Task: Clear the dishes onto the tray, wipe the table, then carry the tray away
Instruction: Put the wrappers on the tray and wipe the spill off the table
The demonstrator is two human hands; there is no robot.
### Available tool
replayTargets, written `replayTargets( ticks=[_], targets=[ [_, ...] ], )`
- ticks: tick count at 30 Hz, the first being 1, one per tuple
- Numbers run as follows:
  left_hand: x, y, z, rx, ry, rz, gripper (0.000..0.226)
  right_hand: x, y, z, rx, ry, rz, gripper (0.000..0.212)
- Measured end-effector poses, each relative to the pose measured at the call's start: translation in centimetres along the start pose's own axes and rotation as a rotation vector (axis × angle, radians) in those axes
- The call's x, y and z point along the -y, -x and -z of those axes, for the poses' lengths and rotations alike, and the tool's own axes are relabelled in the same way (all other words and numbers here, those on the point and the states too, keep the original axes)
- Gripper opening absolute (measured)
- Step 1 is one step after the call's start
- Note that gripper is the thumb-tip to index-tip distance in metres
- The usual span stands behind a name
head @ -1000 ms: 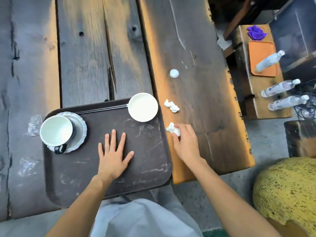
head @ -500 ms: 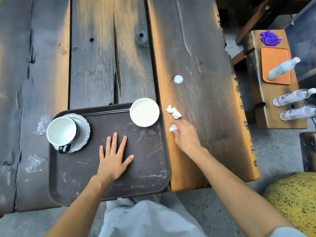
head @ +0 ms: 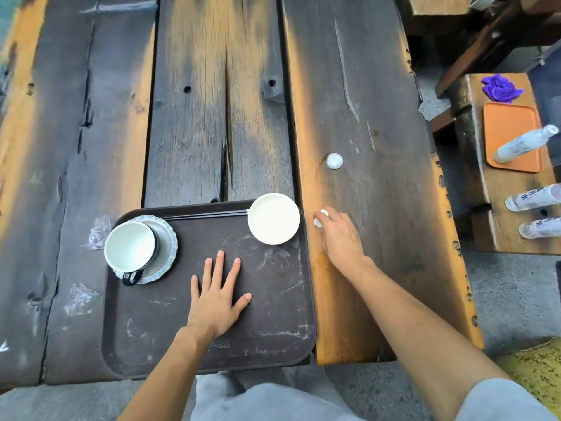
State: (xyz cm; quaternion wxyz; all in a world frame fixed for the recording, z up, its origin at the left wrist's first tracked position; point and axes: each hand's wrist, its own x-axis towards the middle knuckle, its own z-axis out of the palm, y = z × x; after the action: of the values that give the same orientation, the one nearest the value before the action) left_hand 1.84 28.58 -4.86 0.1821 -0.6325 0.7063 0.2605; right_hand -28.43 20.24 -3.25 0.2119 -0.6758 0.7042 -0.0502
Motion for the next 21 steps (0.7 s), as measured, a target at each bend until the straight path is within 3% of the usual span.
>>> replayTargets(
  ticks=[5, 9, 15, 21],
  targets=[
    [0.1, 0.1, 0.6, 0.016, -0.035, -0.018, 0.080, 0.9, 2.0, 1.2, -0.172, -0.242, -0.075, 0.037],
    [0.5, 0.3, 1.2, 0.030, -0.043, -0.047, 0.080, 4.0, 5.3, 1.1, -0.253, -0.332, 0.062, 0.038],
    [0.6, 1.2, 1.6, 0.106, -0.032, -0.042, 0.081, 8.0, 9.6, -2.4, -0.142, -0.318, 0.208, 0.040],
    [2.1, 2.4, 0.7, 0.139, -0.021, -0.033, 0.078, 9.2, 10.4, -4.5, 0.126, -0.077, 0.102, 0.057]
  ],
)
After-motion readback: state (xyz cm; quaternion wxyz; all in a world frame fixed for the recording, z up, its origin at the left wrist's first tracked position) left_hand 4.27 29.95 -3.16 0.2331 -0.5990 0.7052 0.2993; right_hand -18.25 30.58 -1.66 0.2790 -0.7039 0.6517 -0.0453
